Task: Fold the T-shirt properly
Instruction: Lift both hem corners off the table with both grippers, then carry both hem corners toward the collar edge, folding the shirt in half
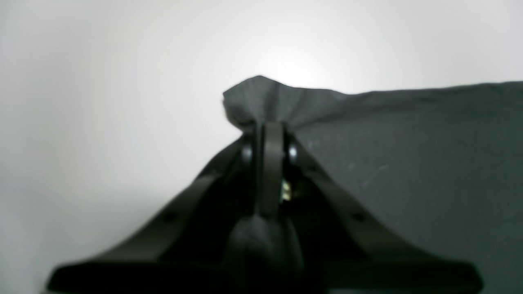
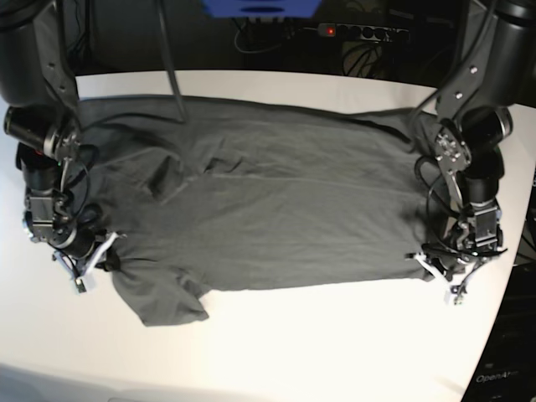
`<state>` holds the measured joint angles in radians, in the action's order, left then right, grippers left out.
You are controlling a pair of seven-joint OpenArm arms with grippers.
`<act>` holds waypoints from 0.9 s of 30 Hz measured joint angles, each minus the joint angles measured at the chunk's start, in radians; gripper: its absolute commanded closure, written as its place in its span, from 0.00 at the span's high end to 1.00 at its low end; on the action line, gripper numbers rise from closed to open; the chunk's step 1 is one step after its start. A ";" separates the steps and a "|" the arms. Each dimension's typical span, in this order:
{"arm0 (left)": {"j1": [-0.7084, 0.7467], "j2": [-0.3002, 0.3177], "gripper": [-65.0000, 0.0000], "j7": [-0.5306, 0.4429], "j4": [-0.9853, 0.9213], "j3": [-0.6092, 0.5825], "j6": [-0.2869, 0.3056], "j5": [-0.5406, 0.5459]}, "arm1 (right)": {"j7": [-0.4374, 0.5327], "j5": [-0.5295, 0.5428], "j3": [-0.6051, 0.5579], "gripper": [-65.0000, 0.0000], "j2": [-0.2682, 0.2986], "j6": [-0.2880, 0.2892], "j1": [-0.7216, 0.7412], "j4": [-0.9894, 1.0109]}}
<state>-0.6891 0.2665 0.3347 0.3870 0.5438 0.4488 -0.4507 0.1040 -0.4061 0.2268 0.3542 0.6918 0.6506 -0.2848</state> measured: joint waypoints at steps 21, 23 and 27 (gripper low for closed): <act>0.194 -0.087 0.04 0.156 0.405 0.005 0.125 -0.014 | -0.039 -0.017 0.003 0.01 -0.041 0.012 -0.365 -0.652; 0.232 -0.110 0.04 0.187 0.492 0.004 0.127 -0.021 | -0.039 -0.019 0.001 0.01 -0.052 0.015 -0.398 -0.716; 0.263 -0.125 0.04 0.242 0.633 0.003 0.188 -0.024 | -0.039 -0.018 0.002 0.01 -0.068 0.013 -0.462 -0.830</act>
<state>-0.4259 0.1417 0.5770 1.0199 0.5472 0.6373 -0.4751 0.0654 -0.4240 0.2287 0.2867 0.7048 0.1883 -1.1152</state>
